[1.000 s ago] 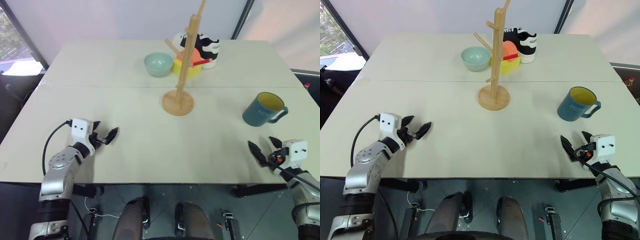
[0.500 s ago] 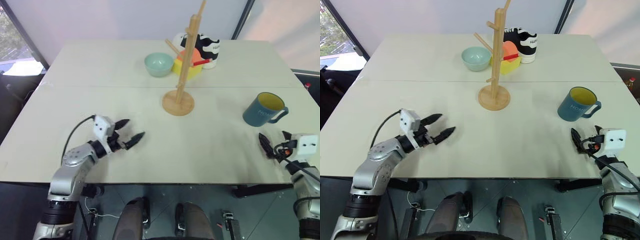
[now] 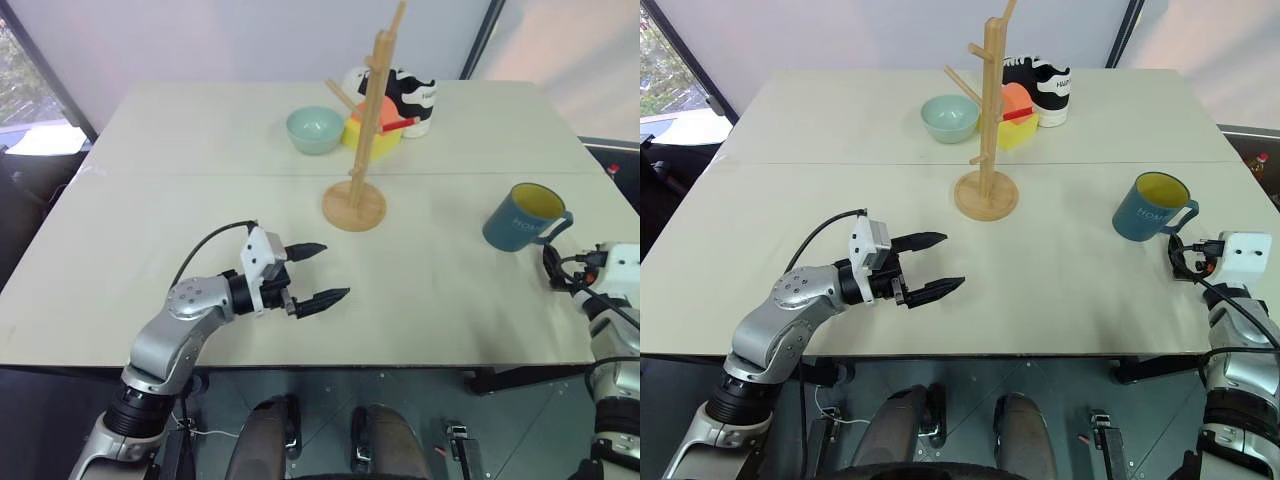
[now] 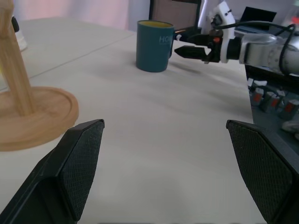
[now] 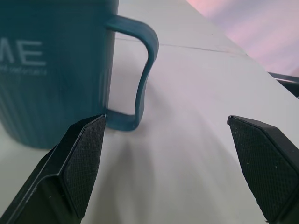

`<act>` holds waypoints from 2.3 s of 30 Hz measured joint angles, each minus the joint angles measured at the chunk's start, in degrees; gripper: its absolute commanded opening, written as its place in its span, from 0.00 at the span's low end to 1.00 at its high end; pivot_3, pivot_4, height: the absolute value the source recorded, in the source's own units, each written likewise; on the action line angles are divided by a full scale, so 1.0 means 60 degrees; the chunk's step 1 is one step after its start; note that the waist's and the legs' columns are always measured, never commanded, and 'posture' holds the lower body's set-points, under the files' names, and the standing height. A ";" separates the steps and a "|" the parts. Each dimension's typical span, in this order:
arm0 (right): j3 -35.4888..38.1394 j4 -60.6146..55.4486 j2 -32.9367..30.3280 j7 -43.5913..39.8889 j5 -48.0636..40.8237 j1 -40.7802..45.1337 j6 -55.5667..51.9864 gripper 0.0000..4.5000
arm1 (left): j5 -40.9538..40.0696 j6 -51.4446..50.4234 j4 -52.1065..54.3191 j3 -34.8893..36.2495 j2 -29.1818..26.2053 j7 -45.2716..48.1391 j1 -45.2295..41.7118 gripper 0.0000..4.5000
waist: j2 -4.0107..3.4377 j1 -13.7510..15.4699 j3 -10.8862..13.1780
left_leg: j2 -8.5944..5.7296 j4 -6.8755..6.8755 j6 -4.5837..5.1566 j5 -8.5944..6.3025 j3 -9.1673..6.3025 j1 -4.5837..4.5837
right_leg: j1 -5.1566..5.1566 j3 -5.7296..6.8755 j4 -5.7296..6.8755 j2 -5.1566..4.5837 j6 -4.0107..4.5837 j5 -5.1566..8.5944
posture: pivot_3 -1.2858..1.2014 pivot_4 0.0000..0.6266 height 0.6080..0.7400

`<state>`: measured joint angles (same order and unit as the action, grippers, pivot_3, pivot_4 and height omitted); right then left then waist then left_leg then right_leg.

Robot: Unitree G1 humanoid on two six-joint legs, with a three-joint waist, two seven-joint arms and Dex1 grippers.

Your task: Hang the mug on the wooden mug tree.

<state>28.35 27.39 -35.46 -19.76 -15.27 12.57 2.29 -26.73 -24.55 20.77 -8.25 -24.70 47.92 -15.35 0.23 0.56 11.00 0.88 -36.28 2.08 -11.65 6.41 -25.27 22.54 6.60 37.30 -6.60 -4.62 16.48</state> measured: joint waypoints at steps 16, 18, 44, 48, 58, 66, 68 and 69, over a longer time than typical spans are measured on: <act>-0.0455 0.2740 -0.0100 -0.0199 0.0418 0.1799 0.0785 0.77 | 0.0008 -0.0179 0.0329 -0.0009 -0.0196 -0.0110 0.0096 1.00 | -0.0001 -0.0041 0.0000 | 0.0002 -0.0021 -0.0005 0.0014 -0.0001 0.0000 | -0.0010 -0.0001 0.0001 0.0003 -0.0008 -0.0013 | 0.52 0.24 0.96; -0.0520 0.3054 -0.0099 -0.0345 0.0439 0.2033 0.0908 0.54 | 0.0007 -0.0223 0.0334 -0.0007 -0.0199 -0.0124 0.0094 1.00 | -0.0001 -0.0052 0.0000 | 0.0002 -0.0023 -0.0007 0.0016 -0.0001 0.0000 | -0.0010 -0.0001 0.0002 0.0003 -0.0008 -0.0014 | 0.52 0.24 0.96; -0.4384 -0.4136 -0.0861 -0.3477 0.1416 0.3671 -0.0726 0.02 | -0.0154 0.0421 -0.0501 0.1744 -0.0851 -0.0275 0.0028 1.00 | -0.0035 -0.0182 0.0023 | 0.0022 -0.0055 -0.0018 -0.0006 -0.0011 -0.0024 | 0.0017 0.0000 0.0019 0.0006 0.0021 -0.0036 | 0.52 0.24 0.96; -0.4774 -0.3468 -0.0786 -0.3838 0.1565 0.5062 -0.0776 0.02 | -0.0718 0.0322 -0.0287 0.2120 -0.0841 -0.0332 -0.0279 1.00 | -0.0032 -0.0174 0.0022 | 0.0014 -0.0052 -0.0019 -0.0006 -0.0011 -0.0028 | 0.0004 0.0008 -0.0007 -0.0005 0.0006 -0.0045 | 0.52 0.24 0.96; -0.5198 -0.0128 -0.0461 -0.4952 0.1733 0.6691 0.0376 0.02 | -0.1193 -0.0013 0.0195 0.2370 -0.0929 -0.0606 -0.0208 1.00 | -0.0029 -0.0240 0.0025 | 0.0012 -0.0045 -0.0025 0.0029 0.0001 -0.0030 | 0.0012 0.0007 -0.0001 0.0007 -0.0014 -0.0056 | 0.52 0.24 0.96; -0.5317 0.1772 -0.0086 -0.5309 0.1977 0.7724 0.1166 0.02 | -0.1332 -0.0052 0.0440 0.2409 -0.1026 -0.0788 -0.0140 1.00 | -0.0029 -0.0238 0.0026 | 0.0012 -0.0049 -0.0026 0.0029 0.0001 -0.0029 | 0.0010 0.0006 0.0001 0.0007 -0.0016 -0.0060 | 0.52 0.24 0.96; -0.5342 0.2345 0.0105 -0.5354 0.2048 0.8047 0.1356 0.02 | -0.1437 -0.0058 0.0476 0.2422 -0.1030 -0.0827 -0.0138 1.00 | -0.0030 -0.0251 0.0026 | 0.0013 -0.0049 -0.0027 0.0030 0.0001 -0.0029 | 0.0011 0.0005 0.0002 0.0008 -0.0016 -0.0060 | 0.52 0.24 0.96; -0.5362 0.2470 0.0131 -0.5354 0.2070 0.8117 0.1379 0.02 | -0.1465 -0.0059 0.0485 0.2422 -0.1029 -0.0845 -0.0143 1.00 | -0.0030 -0.0251 0.0026 | 0.0012 -0.0049 -0.0028 0.0030 0.0001 -0.0029 | 0.0011 0.0005 0.0002 0.0008 -0.0016 -0.0060 | 0.52 0.24 0.96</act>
<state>-3.82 42.21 -34.67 -51.88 -2.86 61.27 10.57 -35.52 -24.90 23.68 6.28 -30.87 42.85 -16.21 0.05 -0.95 11.15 0.95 -36.57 1.91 -11.47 6.42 -25.44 22.61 6.63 37.31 -6.56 -4.71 16.12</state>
